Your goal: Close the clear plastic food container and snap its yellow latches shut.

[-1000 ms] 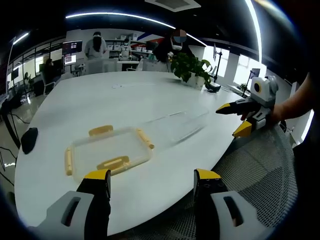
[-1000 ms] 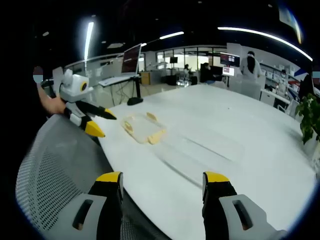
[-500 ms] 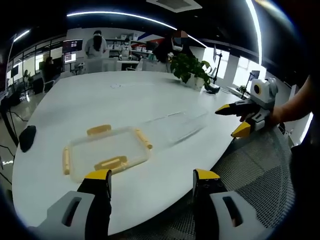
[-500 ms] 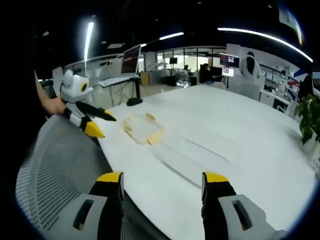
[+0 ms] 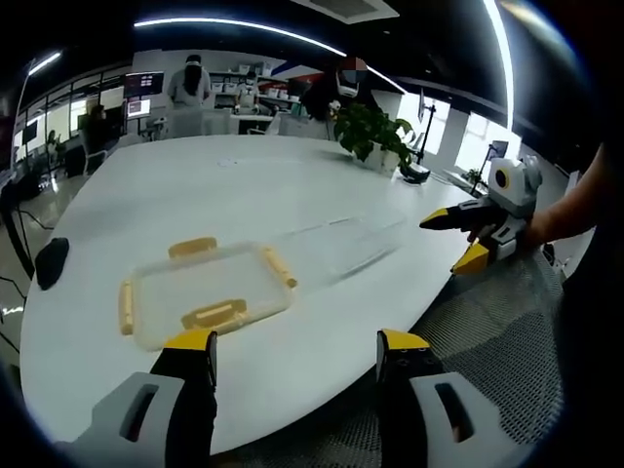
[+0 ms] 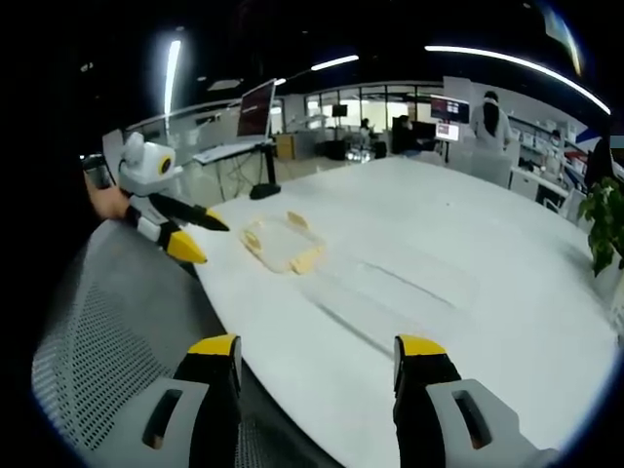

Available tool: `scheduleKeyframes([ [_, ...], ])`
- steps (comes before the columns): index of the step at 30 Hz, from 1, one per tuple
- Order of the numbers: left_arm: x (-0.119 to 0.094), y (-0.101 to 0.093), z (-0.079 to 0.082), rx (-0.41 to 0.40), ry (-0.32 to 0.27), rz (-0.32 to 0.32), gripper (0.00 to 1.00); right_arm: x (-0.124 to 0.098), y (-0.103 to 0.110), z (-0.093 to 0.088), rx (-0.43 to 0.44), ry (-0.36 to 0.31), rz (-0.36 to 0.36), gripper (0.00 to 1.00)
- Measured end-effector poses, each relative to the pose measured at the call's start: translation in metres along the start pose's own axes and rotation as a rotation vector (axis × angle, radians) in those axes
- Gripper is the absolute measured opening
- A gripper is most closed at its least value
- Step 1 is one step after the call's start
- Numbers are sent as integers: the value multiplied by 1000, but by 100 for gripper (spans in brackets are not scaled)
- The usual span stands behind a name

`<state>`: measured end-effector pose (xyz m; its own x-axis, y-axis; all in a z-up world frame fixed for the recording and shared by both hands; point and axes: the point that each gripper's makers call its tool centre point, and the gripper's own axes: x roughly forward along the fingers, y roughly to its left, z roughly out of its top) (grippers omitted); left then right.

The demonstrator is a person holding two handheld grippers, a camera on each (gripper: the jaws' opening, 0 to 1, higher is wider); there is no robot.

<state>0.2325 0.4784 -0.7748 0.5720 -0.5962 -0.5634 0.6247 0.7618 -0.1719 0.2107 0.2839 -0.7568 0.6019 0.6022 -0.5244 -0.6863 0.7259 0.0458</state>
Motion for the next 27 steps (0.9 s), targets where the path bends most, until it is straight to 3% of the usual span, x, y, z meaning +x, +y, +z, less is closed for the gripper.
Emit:
scheduleKeyframes([
  [27,-2,7,1,-16,-14,5,67,1,-2,5,-11,-8,-16,63],
])
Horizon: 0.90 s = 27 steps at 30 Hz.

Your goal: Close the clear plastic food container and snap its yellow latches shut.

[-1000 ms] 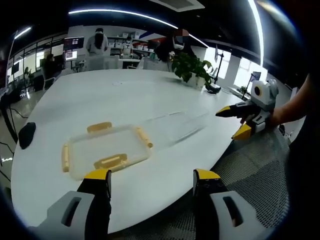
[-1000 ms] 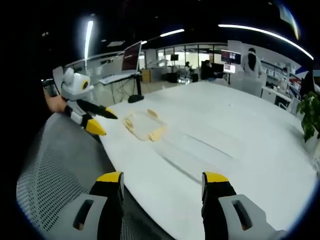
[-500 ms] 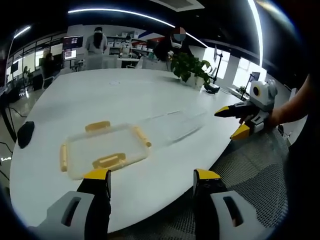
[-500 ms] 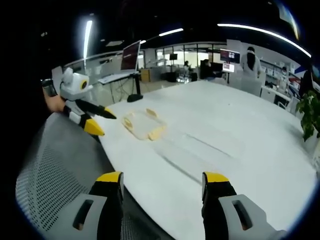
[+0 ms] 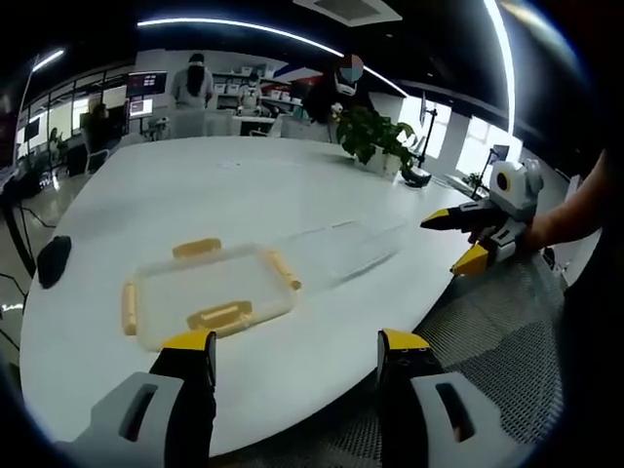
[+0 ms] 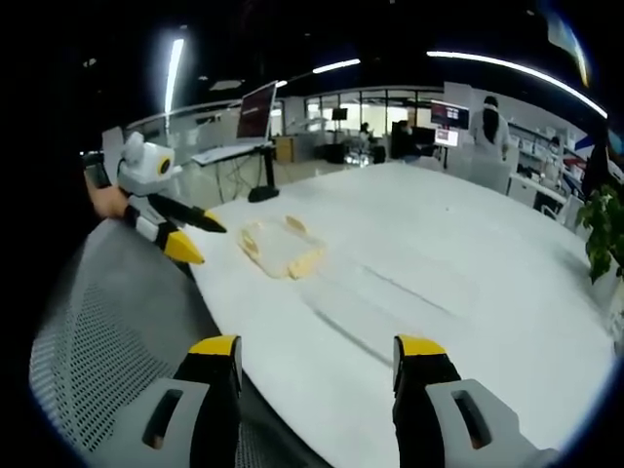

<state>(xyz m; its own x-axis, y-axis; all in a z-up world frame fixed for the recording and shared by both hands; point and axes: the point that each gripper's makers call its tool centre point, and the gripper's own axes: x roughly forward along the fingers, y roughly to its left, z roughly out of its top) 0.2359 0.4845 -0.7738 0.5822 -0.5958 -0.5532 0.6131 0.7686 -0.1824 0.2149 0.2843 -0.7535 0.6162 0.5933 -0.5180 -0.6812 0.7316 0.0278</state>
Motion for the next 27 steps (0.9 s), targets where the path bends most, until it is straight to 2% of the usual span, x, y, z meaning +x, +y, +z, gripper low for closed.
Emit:
scheduleKeyframes([
  [4,0,-2,-1,6,8,-5,67,0,5,-2,-19,14,17,63],
  [8,0,-1,3,30,13,-4,69,-3,2,7,-10,-13,13,62],
  [11,-2,-7,6,4,3,-32,69,-6,-1,14,-24,-27,4,60],
  [17,1,-10,8,33,20,-44,69,-10,-6,22,-17,-62,-2,60],
  [22,1,-14,15,55,9,-66,69,-10,-7,30,-8,-78,1,61],
  [25,-1,-14,23,70,-8,-81,65,-9,-6,28,-21,-59,3,61],
  [27,-1,-12,26,61,-9,-84,67,-10,-5,32,-21,-61,2,61],
])
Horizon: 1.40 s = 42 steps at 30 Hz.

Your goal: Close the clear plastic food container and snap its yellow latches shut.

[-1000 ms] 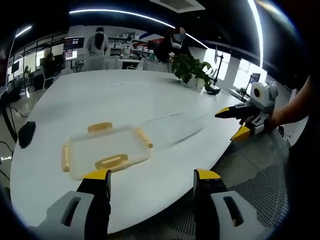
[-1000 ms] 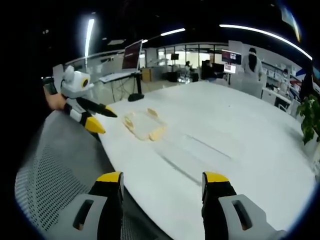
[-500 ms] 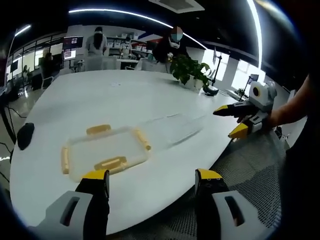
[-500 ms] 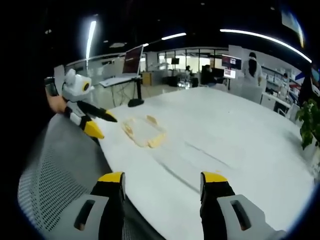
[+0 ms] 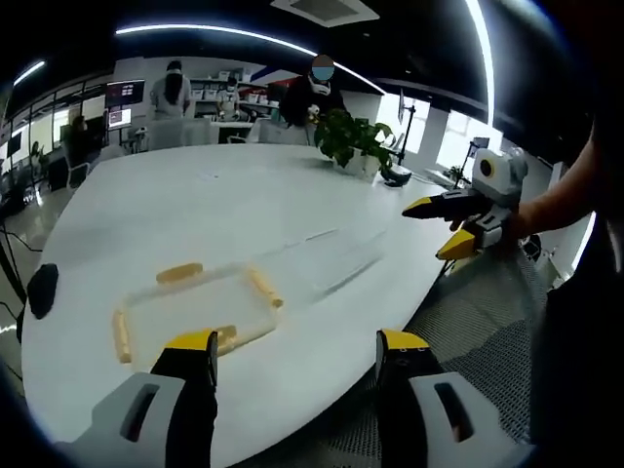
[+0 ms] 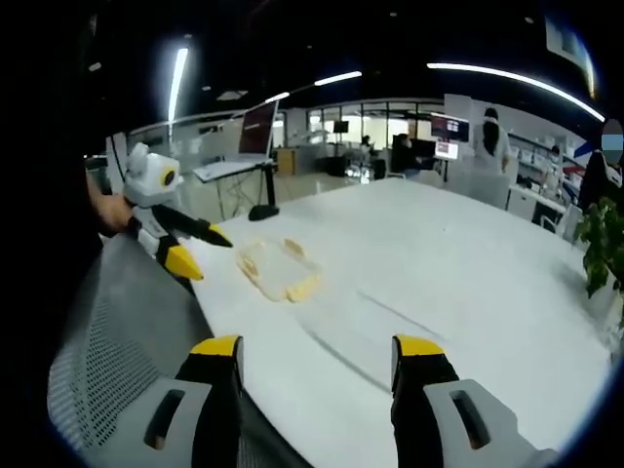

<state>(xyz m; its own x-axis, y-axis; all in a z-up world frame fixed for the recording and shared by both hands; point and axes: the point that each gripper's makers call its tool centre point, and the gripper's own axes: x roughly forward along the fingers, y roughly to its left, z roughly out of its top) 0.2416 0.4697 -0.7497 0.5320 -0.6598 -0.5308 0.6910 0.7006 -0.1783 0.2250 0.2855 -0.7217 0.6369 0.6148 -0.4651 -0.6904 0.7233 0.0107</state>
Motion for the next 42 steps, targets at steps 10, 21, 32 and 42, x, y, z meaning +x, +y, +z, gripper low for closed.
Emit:
scheduleKeyframes([
  [10,-4,21,9,-28,-21,-5,67,18,-4,39,49,-76,-11,61],
  [21,-8,33,10,-55,-41,10,66,41,14,59,19,-90,26,62],
  [32,-14,47,8,-104,-45,-17,66,60,26,68,-9,-84,63,62],
  [42,-14,62,8,-36,-32,-38,64,82,31,67,-79,-34,86,61],
])
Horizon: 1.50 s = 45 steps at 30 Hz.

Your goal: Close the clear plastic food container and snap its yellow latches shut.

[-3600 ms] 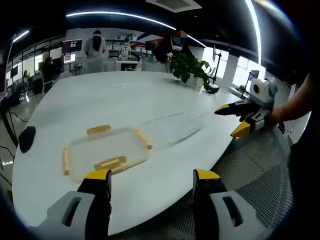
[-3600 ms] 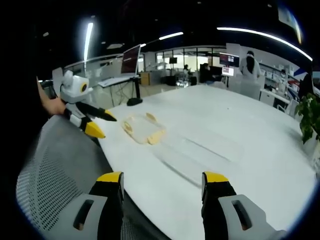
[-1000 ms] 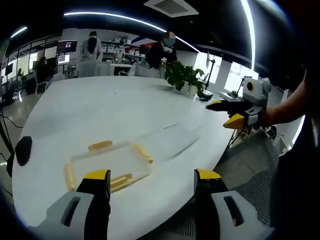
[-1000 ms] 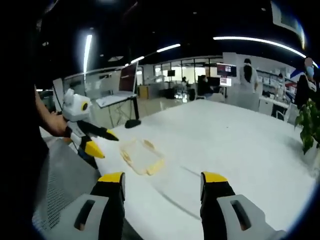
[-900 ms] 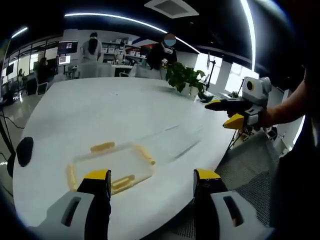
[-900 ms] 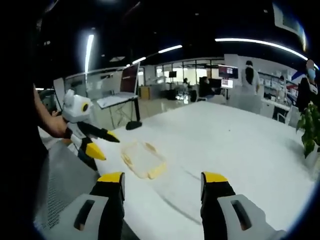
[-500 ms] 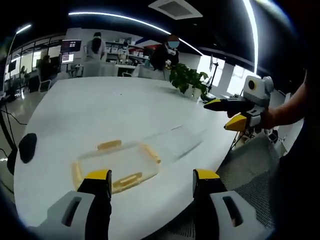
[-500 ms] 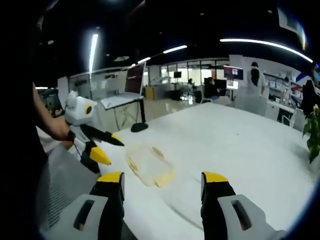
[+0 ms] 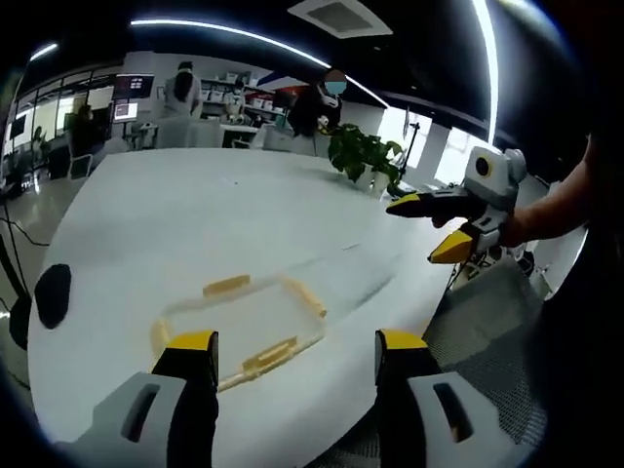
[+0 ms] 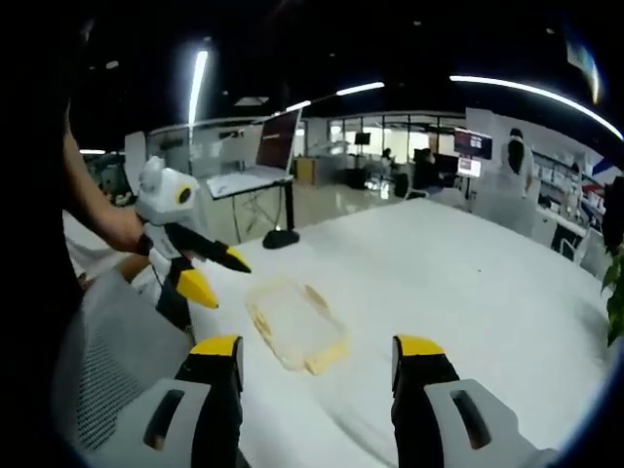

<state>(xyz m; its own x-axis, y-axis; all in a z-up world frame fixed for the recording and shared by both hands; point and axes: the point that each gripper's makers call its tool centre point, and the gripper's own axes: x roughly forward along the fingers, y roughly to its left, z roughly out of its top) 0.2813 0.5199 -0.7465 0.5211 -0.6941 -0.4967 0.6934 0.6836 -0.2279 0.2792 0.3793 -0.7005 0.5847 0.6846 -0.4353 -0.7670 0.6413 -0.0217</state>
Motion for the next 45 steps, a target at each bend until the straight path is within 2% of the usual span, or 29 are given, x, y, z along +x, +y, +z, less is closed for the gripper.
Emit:
scheduleKeyframes([
  [8,0,11,2,6,2,-14,66,14,1,-2,-19,20,22,61],
  [14,1,21,3,49,15,-26,65,25,1,-6,-39,49,43,60],
  [20,4,36,3,47,40,-16,68,34,-1,-11,-43,72,57,60],
  [30,3,59,4,54,63,-9,68,46,0,-15,-67,109,77,60],
  [45,5,69,1,110,126,-47,68,56,0,-21,-85,150,99,59],
])
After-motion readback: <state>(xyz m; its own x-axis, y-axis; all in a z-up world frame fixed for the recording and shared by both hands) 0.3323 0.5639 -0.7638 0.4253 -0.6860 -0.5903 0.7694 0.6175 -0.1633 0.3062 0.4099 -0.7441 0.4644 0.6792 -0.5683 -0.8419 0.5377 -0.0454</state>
